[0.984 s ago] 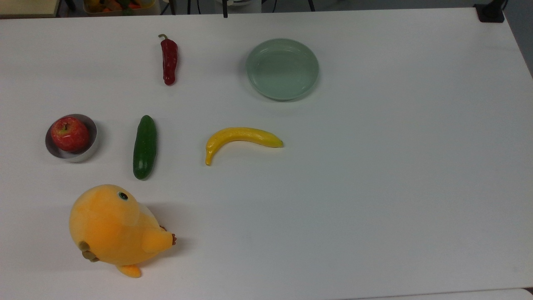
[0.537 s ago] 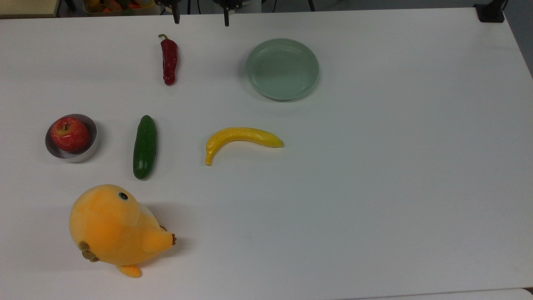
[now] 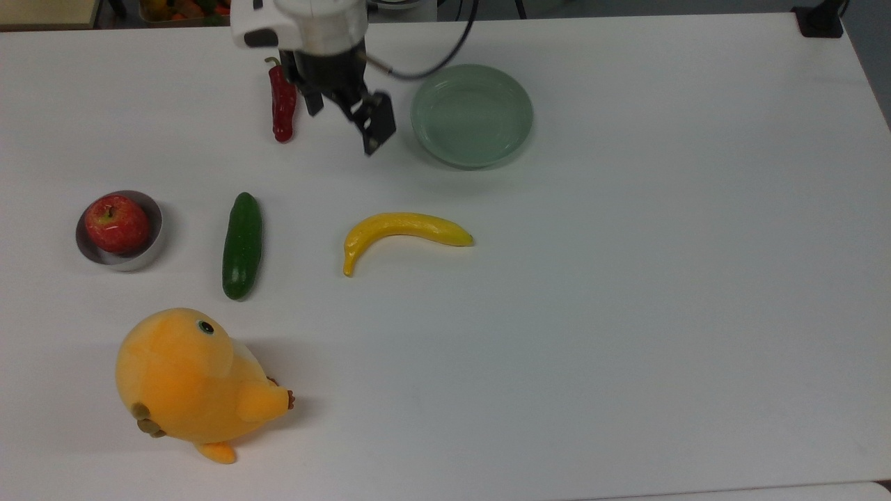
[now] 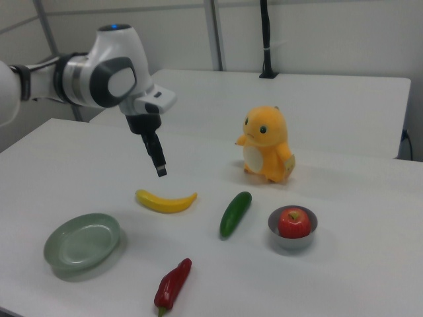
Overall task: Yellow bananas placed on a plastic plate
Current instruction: 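Move the gripper down toward the yellow banana, then close the gripper on the middle of the yellow banana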
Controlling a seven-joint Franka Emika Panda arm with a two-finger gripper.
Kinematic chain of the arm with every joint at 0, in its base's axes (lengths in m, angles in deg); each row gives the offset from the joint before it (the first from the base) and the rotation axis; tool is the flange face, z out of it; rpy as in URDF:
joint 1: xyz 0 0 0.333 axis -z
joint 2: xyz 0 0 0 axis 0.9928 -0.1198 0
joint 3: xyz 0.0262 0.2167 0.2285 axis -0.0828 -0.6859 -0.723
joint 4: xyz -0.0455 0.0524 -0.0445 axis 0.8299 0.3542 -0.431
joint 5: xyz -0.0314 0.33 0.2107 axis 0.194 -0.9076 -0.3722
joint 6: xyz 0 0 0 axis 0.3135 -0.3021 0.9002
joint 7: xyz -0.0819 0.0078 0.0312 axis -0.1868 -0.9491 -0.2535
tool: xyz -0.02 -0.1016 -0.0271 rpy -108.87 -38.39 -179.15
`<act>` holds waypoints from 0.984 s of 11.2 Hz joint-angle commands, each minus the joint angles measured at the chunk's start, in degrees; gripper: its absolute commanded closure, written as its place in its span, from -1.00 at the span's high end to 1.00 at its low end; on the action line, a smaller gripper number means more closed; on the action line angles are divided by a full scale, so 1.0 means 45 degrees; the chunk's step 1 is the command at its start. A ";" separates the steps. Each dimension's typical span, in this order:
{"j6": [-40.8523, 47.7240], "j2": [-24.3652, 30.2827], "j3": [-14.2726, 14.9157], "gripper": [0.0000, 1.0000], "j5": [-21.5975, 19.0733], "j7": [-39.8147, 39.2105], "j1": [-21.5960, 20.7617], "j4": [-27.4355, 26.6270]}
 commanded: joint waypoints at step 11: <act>-0.3326 -0.3522 0.0102 1.00 0.0449 0.4717 -0.0978 -0.0258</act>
